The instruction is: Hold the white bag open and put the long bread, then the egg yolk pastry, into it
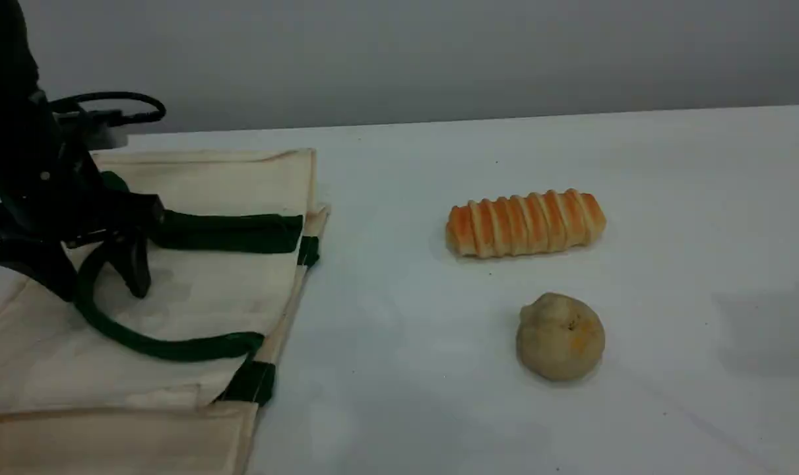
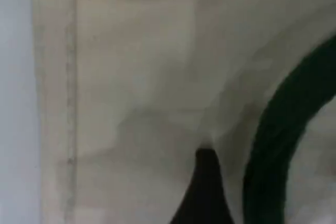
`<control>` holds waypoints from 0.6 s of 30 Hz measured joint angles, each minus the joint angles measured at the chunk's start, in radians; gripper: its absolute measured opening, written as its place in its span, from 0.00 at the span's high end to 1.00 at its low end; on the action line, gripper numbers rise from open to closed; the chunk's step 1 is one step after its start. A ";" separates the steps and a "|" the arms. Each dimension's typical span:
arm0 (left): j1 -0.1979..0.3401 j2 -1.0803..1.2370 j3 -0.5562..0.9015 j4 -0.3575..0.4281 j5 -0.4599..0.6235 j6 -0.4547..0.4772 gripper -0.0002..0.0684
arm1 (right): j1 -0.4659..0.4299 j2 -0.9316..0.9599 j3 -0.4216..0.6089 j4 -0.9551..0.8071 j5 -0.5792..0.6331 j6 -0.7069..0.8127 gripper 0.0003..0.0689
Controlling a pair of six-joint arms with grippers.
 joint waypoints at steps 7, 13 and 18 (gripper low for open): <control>0.000 0.000 0.000 0.002 -0.004 0.003 0.62 | 0.000 0.000 0.000 0.000 0.001 0.000 0.19; 0.000 0.000 -0.013 0.001 0.014 0.068 0.89 | 0.000 0.000 0.000 0.000 0.002 0.000 0.19; 0.000 0.000 -0.111 0.001 0.137 0.099 0.89 | 0.000 0.000 0.000 0.000 0.003 0.000 0.19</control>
